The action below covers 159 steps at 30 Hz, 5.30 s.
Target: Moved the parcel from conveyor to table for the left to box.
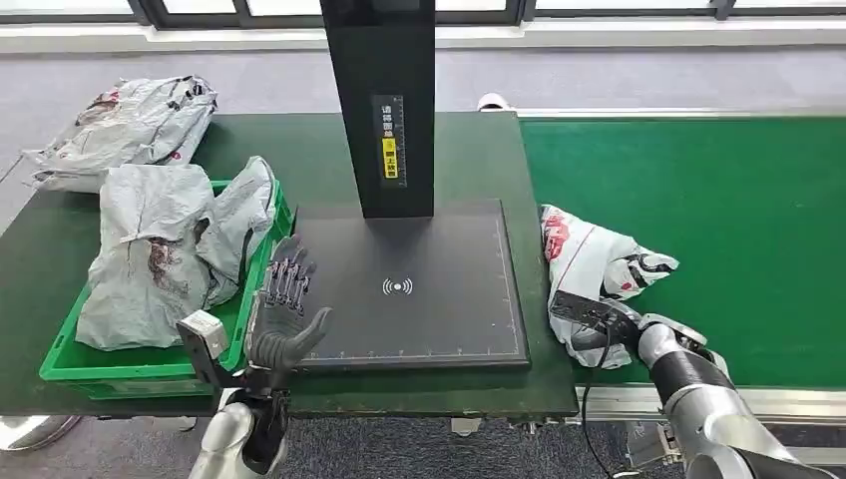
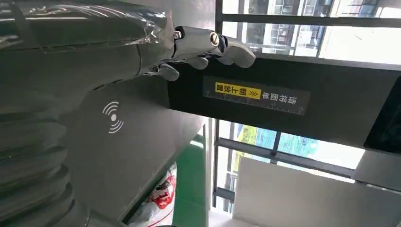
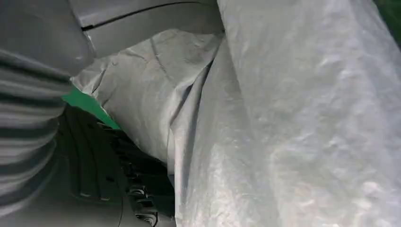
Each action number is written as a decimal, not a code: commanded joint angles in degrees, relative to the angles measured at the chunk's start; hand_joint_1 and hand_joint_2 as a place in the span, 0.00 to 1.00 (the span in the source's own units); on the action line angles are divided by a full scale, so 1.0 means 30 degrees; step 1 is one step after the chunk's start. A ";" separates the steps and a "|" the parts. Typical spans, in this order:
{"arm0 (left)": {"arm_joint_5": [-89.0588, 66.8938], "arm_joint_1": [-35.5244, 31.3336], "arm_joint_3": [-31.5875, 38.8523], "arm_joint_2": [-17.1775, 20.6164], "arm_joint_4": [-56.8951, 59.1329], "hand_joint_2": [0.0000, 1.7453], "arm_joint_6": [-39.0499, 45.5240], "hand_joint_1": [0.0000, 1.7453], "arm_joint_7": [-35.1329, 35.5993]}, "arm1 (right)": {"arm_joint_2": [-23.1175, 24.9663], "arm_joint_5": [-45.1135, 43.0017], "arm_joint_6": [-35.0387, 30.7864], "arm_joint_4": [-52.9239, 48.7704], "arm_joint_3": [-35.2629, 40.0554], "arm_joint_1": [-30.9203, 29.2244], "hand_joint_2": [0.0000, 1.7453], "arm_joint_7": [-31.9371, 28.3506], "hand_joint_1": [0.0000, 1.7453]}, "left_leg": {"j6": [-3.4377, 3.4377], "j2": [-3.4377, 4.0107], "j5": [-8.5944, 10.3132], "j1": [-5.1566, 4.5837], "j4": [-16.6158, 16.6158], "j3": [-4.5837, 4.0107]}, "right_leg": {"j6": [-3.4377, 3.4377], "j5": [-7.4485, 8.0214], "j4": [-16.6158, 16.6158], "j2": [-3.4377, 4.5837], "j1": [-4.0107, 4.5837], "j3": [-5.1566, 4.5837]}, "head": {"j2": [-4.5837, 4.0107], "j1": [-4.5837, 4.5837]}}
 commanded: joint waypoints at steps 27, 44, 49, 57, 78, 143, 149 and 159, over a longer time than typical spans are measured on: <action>-0.0366 0.1235 0.0669 0.0215 -0.1664 1.00 0.1110 0.00 0.0486 | 0.2111 -0.8994 -0.2146 0.0794 -0.3728 -0.1619 1.00 0.2047 1.00 | -0.0066 0.0025 0.0034 0.0022 -0.0055 0.0005 | -0.0078 0.0003 0.0011 -0.0066 0.0026 0.0004 | -0.0007 0.0000; -0.1267 0.2879 0.1422 -0.0478 -0.2513 1.00 0.1962 0.00 -0.0436 | 0.2076 -1.7174 -0.3207 -0.6965 0.0173 -0.0380 1.00 -0.0732 1.00 | -0.0047 -0.0348 0.0141 -0.0029 -0.0050 -0.0095 | -0.0077 -0.0025 0.0026 -0.0459 -0.0031 -0.0160 | 0.0000 0.0000; -0.1290 0.2884 0.1435 -0.0493 -0.2526 1.00 0.1943 0.00 -0.0439 | 0.1970 -1.7598 -0.3178 -0.7710 0.0477 0.0003 1.00 -0.0250 1.00 | -0.0036 -0.0416 0.0163 -0.0033 -0.0050 -0.0127 | -0.0065 -0.0031 0.0012 -0.0522 -0.0032 -0.0161 | -0.0007 0.0000; -0.1407 0.2881 0.1474 -0.0590 -0.2505 1.00 0.1950 0.00 -0.0441 | 0.1967 -1.8079 -0.3587 -0.8542 0.0828 0.0380 1.00 -0.0442 1.00 | -0.0016 -0.0456 0.0180 -0.0050 -0.0045 -0.0155 | -0.0065 -0.0033 0.0014 -0.0584 -0.0048 -0.0162 | 0.0001 0.0000; -0.1974 0.1405 0.1131 -0.1024 -0.1167 1.00 0.0986 0.00 -0.0138 | 0.3865 -1.8993 -0.5524 -1.1652 0.8239 -0.2578 1.00 0.1895 1.00 | -0.0017 -0.0383 0.0205 -0.0092 -0.0035 -0.0197 | -0.0050 -0.0017 0.0047 -0.0530 -0.0090 -0.0233 | 0.0001 0.0000; -0.1781 0.3541 0.2640 -0.1543 -0.4181 1.00 0.1890 0.00 0.1009 | 0.2663 -0.2003 -1.1413 -2.0503 0.7168 0.6439 0.00 1.4010 0.00 | 0.0023 -0.0706 0.0243 -0.0112 -0.0078 -0.0160 | -0.0008 -0.0085 -0.0059 -0.0880 -0.0044 -0.0079 | -0.0007 -0.0007; -0.1947 0.2348 0.2312 -0.1578 -0.3348 1.00 0.2003 0.00 0.1472 | 0.2955 -0.1782 -1.2252 -2.4523 0.5027 0.8862 0.00 1.4441 0.00 | 0.0048 -0.0782 0.0230 -0.0127 -0.0034 -0.0231 | 0.0005 -0.0098 -0.0020 -0.0913 -0.0058 -0.0143 | 0.0001 -0.0007; -0.1792 0.1633 0.1393 -0.1034 -0.1952 1.00 0.1915 0.00 0.1488 | 0.3452 -0.2276 -1.1189 -2.5872 0.4166 1.0653 0.00 1.4159 0.00 | 0.0058 -0.0753 0.0216 -0.0150 -0.0052 -0.0195 | 0.0047 -0.0114 -0.0032 -0.0879 -0.0078 -0.0111 | 0.0001 -0.0007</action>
